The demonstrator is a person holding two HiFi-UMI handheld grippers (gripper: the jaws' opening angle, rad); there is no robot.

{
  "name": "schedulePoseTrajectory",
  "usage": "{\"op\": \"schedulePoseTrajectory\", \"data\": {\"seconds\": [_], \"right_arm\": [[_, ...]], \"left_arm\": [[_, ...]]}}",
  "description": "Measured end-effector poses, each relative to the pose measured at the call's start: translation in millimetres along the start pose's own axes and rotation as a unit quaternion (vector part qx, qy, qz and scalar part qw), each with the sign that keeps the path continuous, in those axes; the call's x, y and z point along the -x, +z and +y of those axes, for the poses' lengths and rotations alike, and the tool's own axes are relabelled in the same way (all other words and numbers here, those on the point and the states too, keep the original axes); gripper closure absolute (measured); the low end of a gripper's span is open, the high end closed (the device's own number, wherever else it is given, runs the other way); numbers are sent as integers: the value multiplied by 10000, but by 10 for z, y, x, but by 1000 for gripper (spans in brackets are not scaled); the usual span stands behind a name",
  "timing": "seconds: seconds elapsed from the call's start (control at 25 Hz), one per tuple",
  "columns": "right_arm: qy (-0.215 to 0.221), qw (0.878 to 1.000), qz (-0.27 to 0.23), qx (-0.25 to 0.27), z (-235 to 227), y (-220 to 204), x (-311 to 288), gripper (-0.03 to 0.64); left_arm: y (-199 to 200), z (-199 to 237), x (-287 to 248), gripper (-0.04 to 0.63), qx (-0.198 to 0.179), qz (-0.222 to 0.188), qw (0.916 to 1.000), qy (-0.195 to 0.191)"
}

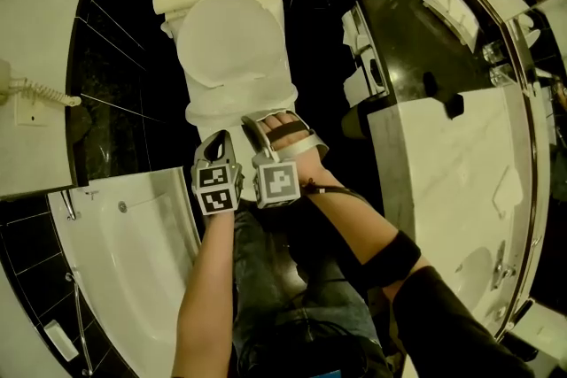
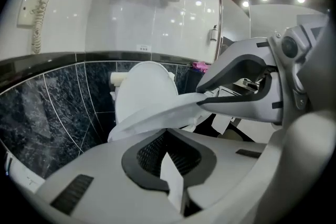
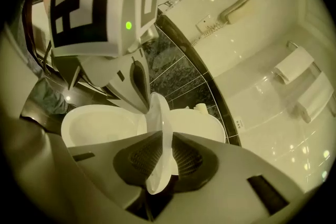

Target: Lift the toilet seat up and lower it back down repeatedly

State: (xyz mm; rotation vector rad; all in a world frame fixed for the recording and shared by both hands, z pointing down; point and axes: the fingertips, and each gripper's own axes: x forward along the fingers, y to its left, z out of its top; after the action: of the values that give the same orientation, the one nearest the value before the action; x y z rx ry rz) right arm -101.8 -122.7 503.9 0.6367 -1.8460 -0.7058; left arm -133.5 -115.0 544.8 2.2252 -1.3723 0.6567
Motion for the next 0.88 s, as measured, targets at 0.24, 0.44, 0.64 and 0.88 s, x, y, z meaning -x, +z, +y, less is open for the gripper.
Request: {"op": "schedulePoseTrajectory", "data": {"seconds": [0.24, 0.44, 0.64, 0.88], "right_arm": [[13, 9999, -104, 94, 476, -6, 148, 525], [211, 9993, -285, 123, 905, -8, 243, 515], [441, 9980, -407, -186, 1383, -52, 432, 585], [379, 9939, -476, -919, 1664, -272, 499, 598]], "left_arm": [[-314, -118, 71, 606, 71, -83, 9999, 62], [-766, -110, 70, 607, 74, -100, 9996, 265], [-1238, -206, 105, 607, 261, 100, 9992, 296], [-2000, -306, 60, 607, 436, 439, 9975, 348]]}}
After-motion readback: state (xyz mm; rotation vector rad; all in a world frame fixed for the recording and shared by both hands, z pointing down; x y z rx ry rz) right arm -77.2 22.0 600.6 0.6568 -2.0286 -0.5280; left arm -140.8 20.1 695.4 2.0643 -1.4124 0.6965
